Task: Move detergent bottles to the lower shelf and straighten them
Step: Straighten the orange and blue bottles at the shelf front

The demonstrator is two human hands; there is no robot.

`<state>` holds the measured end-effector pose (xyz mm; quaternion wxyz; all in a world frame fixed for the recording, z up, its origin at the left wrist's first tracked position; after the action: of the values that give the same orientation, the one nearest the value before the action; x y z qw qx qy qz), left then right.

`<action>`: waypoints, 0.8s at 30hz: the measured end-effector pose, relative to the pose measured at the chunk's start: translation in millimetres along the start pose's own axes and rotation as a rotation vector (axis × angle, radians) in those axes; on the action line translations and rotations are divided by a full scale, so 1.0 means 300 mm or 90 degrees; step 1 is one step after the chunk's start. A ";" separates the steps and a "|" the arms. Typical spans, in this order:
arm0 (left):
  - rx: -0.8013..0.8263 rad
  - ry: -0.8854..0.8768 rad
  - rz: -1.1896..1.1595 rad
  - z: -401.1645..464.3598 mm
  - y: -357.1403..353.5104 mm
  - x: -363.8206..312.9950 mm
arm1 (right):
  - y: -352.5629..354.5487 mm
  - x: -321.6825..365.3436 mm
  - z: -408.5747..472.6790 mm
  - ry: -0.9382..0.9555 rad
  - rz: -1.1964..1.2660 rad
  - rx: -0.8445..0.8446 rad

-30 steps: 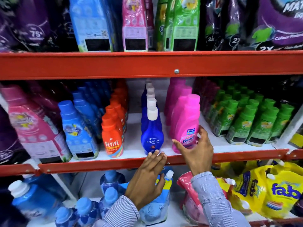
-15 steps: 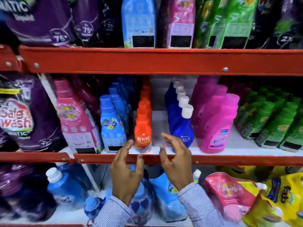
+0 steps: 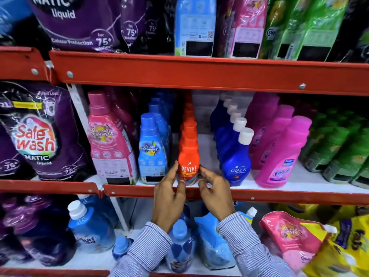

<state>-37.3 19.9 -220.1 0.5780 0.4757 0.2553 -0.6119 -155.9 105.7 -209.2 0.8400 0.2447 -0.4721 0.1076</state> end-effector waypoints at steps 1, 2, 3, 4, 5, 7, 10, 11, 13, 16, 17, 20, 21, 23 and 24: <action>-0.002 -0.003 0.000 -0.001 0.002 -0.003 | 0.001 0.001 -0.001 -0.006 0.006 -0.003; -0.004 -0.006 0.001 -0.002 0.004 -0.007 | 0.001 0.001 -0.002 -0.011 0.010 -0.005; -0.006 -0.007 0.002 -0.004 0.005 -0.011 | 0.001 -0.001 -0.004 -0.012 0.011 -0.004; -0.009 -0.008 0.003 -0.005 0.005 -0.013 | 0.001 0.000 -0.005 -0.012 0.011 -0.003; -0.012 -0.006 0.004 -0.006 0.006 -0.016 | 0.002 0.001 -0.006 -0.012 0.010 -0.004; -0.015 -0.002 0.011 -0.008 0.007 -0.023 | 0.003 0.000 -0.006 -0.012 0.010 -0.005; -0.011 0.001 0.016 -0.012 0.006 -0.028 | 0.008 0.001 -0.006 -0.008 0.009 -0.007; -0.014 0.002 0.019 -0.013 0.005 -0.028 | 0.012 -0.003 -0.007 -0.008 0.011 -0.012; -0.037 0.010 0.019 -0.020 0.007 -0.030 | 0.028 -0.015 -0.016 -0.015 0.015 -0.037; -0.127 -0.021 -0.005 -0.047 0.009 -0.043 | 0.081 -0.033 -0.043 0.003 0.020 -0.134; -0.155 -0.045 -0.023 -0.061 0.004 -0.051 | 0.109 -0.039 -0.055 0.012 0.033 -0.178; -0.163 -0.084 -0.069 -0.107 -0.042 -0.089 | 0.202 -0.064 -0.072 0.024 0.072 -0.327; -0.133 -0.085 -0.074 -0.117 -0.068 -0.103 | 0.232 -0.073 -0.072 0.023 0.072 -0.371; -0.046 -0.053 -0.071 -0.130 -0.133 -0.123 | 0.279 -0.089 -0.061 0.008 0.062 -0.414; -0.002 -0.029 -0.065 -0.132 -0.165 -0.119 | 0.292 -0.098 -0.052 -0.006 0.055 -0.409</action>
<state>-77.2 80.6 -216.9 0.5525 0.4468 0.2671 -0.6509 -196.2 190.2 -213.7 0.8667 -0.0527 -0.4958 -0.0129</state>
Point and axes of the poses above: each hand's wrist, its own z-axis towards the middle knuckle, its own y-axis out of the back of the hand, x = y × z, the point moved 2 cm from there along z, towards the middle knuckle, and after that the axes turned 14 degrees about -x, right-handed, at the moved point
